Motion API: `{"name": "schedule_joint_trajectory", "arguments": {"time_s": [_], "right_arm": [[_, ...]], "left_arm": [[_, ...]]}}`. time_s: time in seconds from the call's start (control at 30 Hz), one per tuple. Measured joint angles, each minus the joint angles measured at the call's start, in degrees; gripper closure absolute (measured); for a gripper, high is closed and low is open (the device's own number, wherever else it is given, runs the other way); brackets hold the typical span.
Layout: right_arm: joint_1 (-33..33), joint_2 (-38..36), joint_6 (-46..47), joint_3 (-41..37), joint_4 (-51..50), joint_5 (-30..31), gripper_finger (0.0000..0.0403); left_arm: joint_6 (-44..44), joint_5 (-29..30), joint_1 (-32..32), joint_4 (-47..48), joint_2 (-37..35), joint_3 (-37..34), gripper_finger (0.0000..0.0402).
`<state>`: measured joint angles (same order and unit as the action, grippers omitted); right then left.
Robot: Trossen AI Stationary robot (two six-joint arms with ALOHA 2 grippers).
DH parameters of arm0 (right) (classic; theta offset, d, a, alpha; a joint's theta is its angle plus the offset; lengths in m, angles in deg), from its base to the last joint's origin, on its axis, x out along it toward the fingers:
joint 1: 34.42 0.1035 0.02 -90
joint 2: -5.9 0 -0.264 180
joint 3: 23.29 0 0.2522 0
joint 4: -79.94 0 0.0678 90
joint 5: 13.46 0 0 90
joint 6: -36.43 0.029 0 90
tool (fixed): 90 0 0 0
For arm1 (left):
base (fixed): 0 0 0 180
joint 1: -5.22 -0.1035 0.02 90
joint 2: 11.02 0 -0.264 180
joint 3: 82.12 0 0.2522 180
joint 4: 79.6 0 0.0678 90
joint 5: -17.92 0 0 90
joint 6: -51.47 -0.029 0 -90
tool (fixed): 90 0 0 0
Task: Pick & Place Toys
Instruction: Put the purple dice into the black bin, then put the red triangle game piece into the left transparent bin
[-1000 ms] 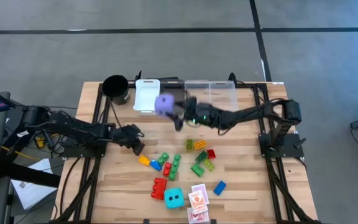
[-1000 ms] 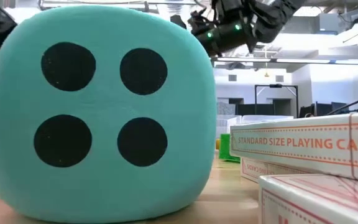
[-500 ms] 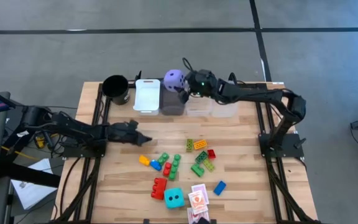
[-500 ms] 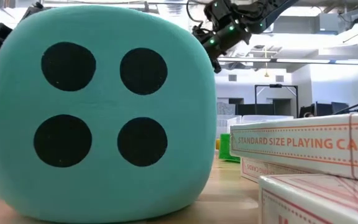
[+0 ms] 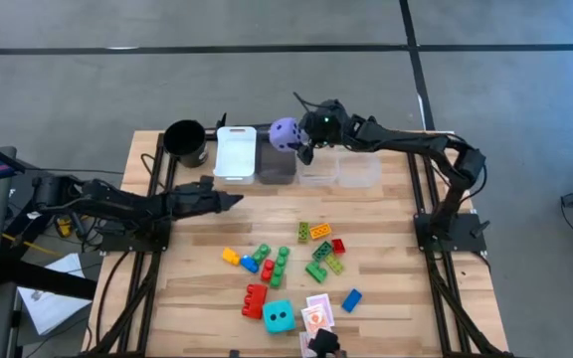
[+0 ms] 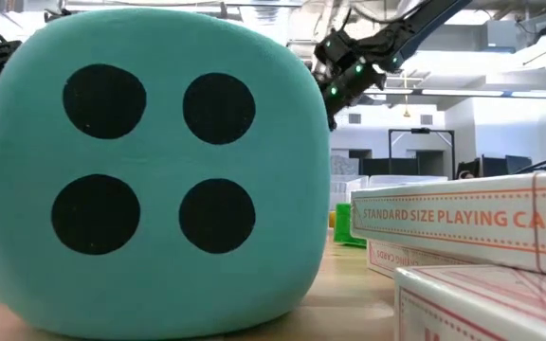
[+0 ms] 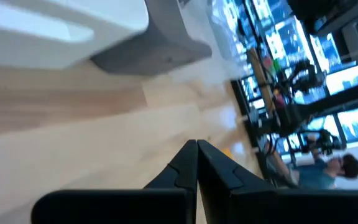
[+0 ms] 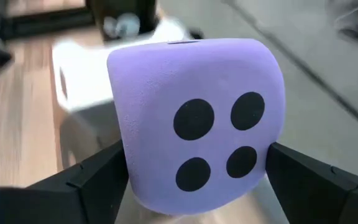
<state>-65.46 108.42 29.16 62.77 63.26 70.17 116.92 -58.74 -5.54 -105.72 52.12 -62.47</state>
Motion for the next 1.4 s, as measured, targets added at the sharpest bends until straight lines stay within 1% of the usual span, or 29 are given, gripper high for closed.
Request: {"name": "schedule_joint_trajectory", "arguments": {"time_s": [0.1,0.27,0.4,0.57,0.67,0.77,0.93,1.0,1.13,1.27,1.4], "right_arm": [[0.19,2.62,-2.24,-0.25,2.18,-1.15,0.0065],[0.2,4.71,-2.8,-0.04,4.82,-1.46,0.0065],[-0.35,4.68,-2.79,-0.09,7.17,-1.56,0.0066],[-1.08,4.66,-1.29,0.11,8.31,-4.97,0.0065],[-1.08,4.66,-1.78,0.32,8.31,-5.6,0.0064],[-0.89,4.66,-1.75,0.32,8.48,-5.61,0.0056],[-0.89,4.66,-1.75,0.32,9.59,-5.62,0.0017],[-0.91,4.66,-1.74,0.32,9.86,-5.62,0.0008],[-1.07,4.66,-1.75,0.32,10.0,-5.59,0.0013],[-1.37,4.66,-1.75,0.32,10.81,-5.59,0.0005],[-1.2,3.91,-1.63,0.3,10.34,-5.55,0.0007]], "left_arm": [[0.0,1.76,0.0,-0.89,0.0,0.0,0.0401],[0.04,1.83,0.02,-3.14,0.02,0.0,0.0401],[0.11,1.85,0.02,-5.12,0.0,0.02,0.0401],[0.11,1.85,0.02,-5.26,0.0,0.02,0.0401],[0.7,1.85,0.02,-5.34,0.0,0.02,0.0401],[1.03,1.85,0.02,-5.39,0.0,0.02,0.0401],[1.05,1.85,0.02,-5.67,0.0,0.02,0.0402],[1.05,1.85,0.02,-5.68,0.0,0.02,0.0402],[1.07,1.85,0.02,-5.66,0.0,0.02,0.0402],[1.07,1.85,0.02,-5.65,0.0,0.02,0.0402],[1.07,1.85,0.02,-5.64,0.0,0.02,0.0402]]}}
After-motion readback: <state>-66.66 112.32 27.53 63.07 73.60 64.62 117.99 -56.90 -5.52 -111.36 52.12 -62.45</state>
